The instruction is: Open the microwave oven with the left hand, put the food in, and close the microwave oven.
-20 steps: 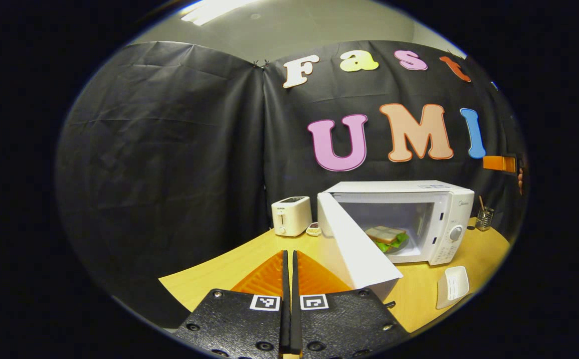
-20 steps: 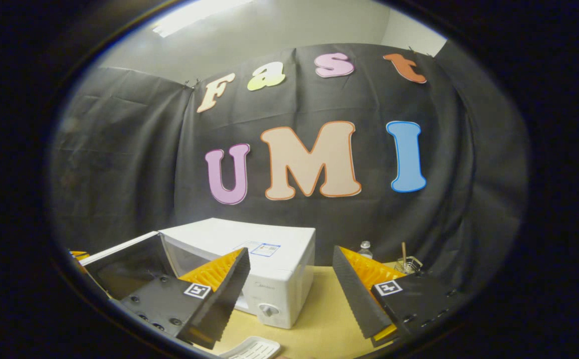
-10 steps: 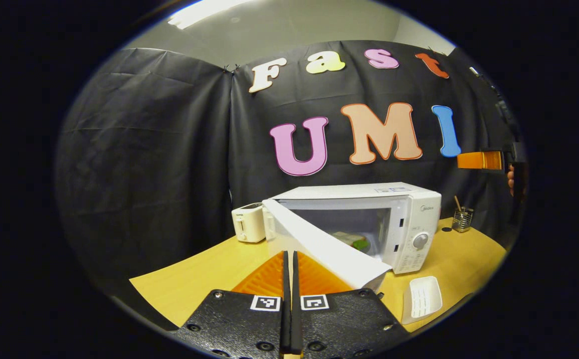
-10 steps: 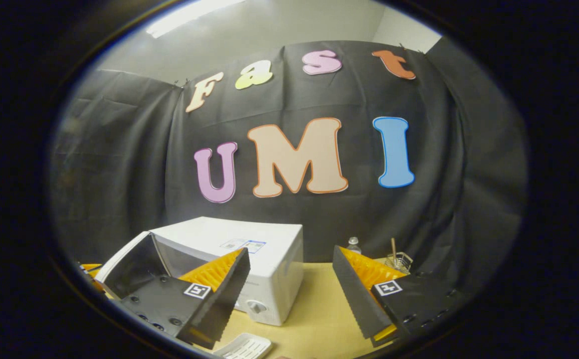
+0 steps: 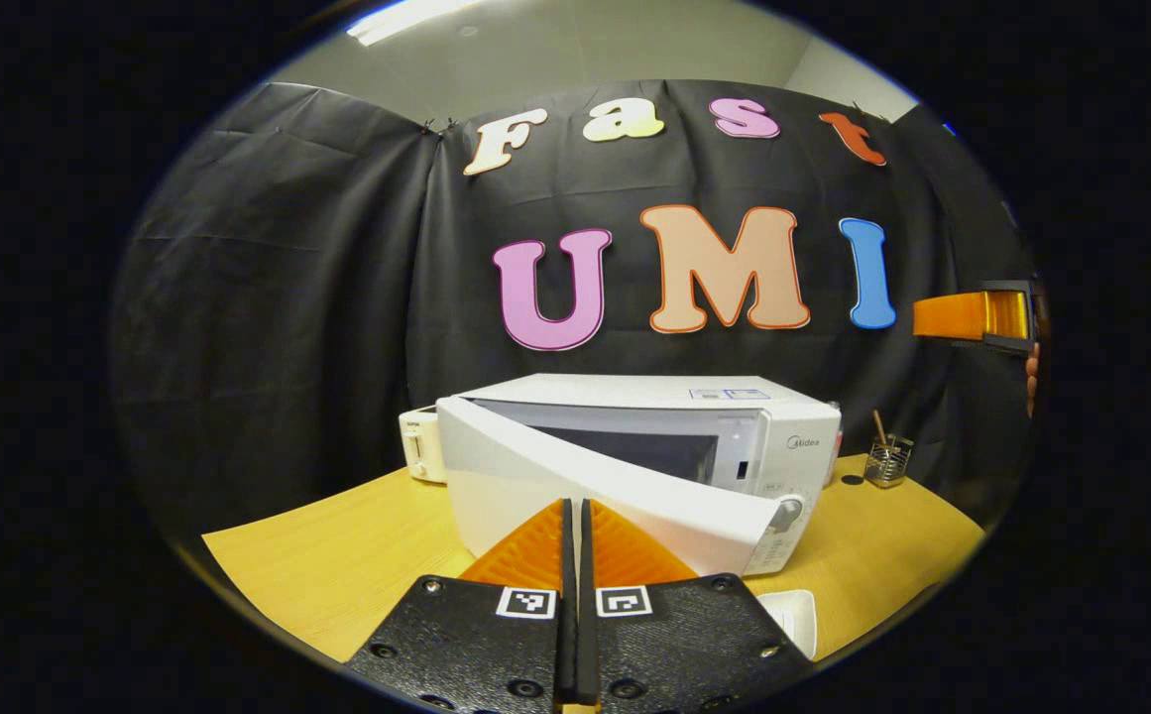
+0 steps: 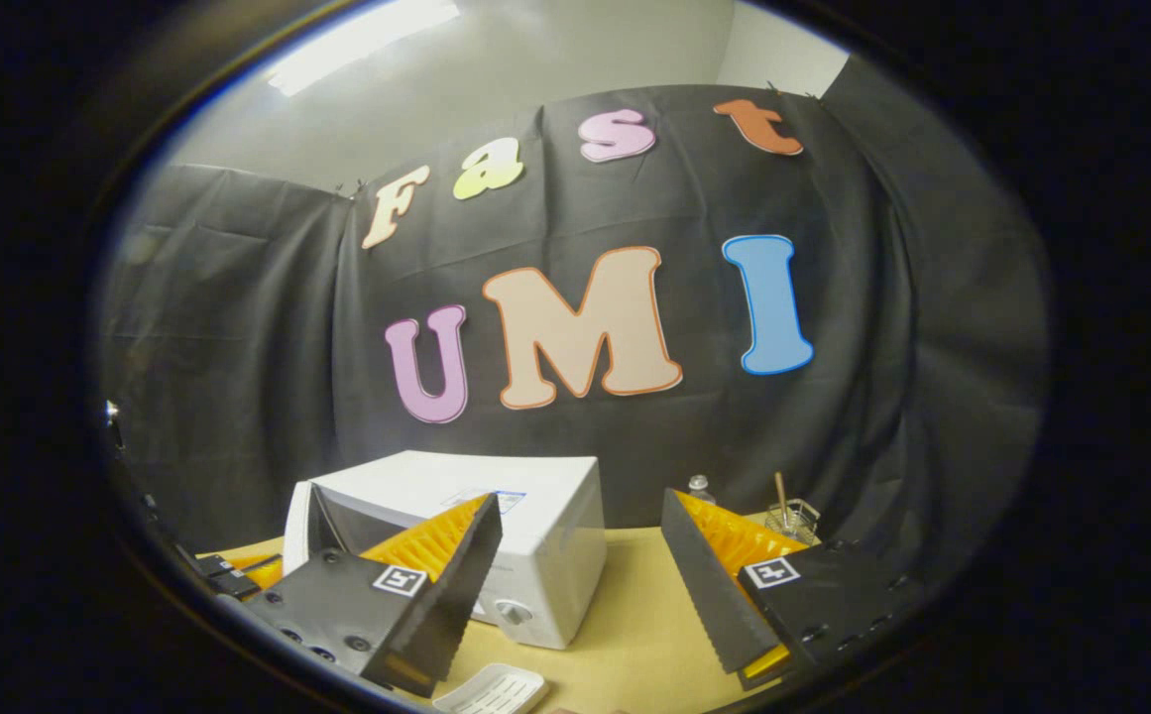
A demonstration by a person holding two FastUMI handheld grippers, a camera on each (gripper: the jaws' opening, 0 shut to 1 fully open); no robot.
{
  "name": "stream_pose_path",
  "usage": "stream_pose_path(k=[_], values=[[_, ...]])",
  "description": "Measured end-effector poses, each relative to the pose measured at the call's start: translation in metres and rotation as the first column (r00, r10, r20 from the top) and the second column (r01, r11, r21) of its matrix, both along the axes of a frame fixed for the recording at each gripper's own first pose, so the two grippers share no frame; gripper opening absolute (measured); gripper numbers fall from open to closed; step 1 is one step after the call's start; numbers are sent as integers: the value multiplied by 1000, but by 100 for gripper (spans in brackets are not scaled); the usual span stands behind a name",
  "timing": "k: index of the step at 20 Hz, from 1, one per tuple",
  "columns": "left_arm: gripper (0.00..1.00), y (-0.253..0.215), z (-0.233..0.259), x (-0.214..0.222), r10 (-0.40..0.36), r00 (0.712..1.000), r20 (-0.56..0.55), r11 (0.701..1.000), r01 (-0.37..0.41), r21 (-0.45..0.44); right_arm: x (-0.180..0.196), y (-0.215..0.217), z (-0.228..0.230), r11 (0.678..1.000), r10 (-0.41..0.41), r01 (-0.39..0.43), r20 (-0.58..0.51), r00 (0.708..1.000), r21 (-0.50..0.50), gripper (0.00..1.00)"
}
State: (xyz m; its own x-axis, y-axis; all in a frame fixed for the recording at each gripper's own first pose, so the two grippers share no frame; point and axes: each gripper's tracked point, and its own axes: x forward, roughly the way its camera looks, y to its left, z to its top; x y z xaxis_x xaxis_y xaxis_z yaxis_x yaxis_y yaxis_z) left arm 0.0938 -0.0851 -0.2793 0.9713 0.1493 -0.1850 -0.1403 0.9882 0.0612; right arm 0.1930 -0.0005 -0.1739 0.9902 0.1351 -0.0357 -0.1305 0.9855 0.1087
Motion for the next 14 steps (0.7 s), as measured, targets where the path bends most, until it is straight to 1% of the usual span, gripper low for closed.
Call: stream_pose_path(k=[3, 4, 8, 10, 12, 13, 14], values=[[1, -20, -1, 18, -36, 999, 10, 999, 37, -36, -2, 1, 0, 1000, 3, -3, 3, 1000, -5, 92], [1, -29, -3, 25, -56, 998, 10, 997, 56, -45, -2, 2, 0, 1000, 5, -5, 1, 1000, -6, 99], [1, -59, -7, 46, -138, 990, 24, 987, 139, -86, -1, 11, -4, 1000, 20, -20, -10, 1000, -23, 99], [1, -69, -8, 56, -166, 986, 26, 982, 168, -92, 1, 6, -5, 999, -11, 10, -11, 1000, -41, 99], [1, -73, -3, 66, -177, 983, 52, 979, 181, -92, 1, 6, -1, 998, -27, 27, 5, 1000, -56, 99], [1, -78, -2, 71, -191, 979, 66, 975, 197, -99, 1, 6, -1, 998, -26, 27, 9, 1000, -56, 92], [1, -82, -1, 76, -204, 976, 78, 972, 211, -106, 1, 6, 0, 998, -24, 25, 9, 1000, -52, 92]])
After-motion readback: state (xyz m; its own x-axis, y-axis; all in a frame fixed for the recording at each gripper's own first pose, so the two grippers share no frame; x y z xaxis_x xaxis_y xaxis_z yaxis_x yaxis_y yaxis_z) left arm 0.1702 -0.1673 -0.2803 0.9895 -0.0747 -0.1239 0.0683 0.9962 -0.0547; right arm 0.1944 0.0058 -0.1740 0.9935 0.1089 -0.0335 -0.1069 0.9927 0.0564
